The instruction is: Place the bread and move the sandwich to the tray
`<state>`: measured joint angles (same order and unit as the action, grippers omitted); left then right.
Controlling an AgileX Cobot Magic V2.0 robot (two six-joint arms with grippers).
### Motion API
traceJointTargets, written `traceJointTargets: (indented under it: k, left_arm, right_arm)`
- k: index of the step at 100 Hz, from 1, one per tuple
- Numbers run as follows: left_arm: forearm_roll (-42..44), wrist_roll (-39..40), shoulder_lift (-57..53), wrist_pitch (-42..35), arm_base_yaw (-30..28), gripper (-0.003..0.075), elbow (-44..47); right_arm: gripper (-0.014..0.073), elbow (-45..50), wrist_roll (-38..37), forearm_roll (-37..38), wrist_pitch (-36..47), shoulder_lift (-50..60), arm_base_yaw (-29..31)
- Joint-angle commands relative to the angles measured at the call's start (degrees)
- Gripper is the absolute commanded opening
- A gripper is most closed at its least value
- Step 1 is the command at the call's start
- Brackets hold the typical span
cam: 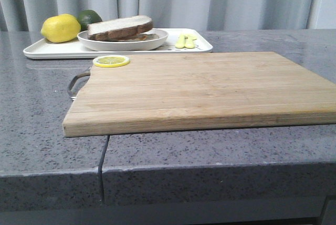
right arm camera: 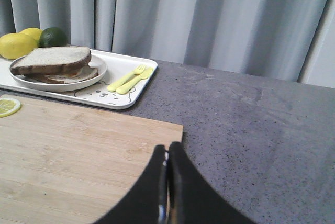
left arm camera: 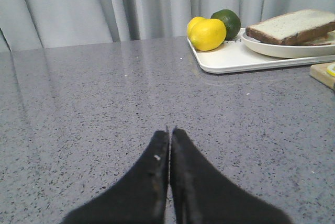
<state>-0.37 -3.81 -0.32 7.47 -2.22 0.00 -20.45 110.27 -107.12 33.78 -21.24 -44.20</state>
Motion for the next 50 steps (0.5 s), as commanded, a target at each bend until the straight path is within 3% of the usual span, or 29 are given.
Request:
traceJointTargets:
  k: [1, 50]
  left_arm:
    - [-0.6, 0.1, -1.7, -4.3, -0.1, -0.002, 0.8]
    - [-0.6, 0.1, -1.7, -4.3, -0.1, -0.002, 0.8]
  right_arm:
    - [-0.007, -1.4, -0.1, 1.3, -1.6, -0.1, 0.2]
    - [-0.007, -1.4, -0.1, 2.6, -0.9, -0.1, 0.2]
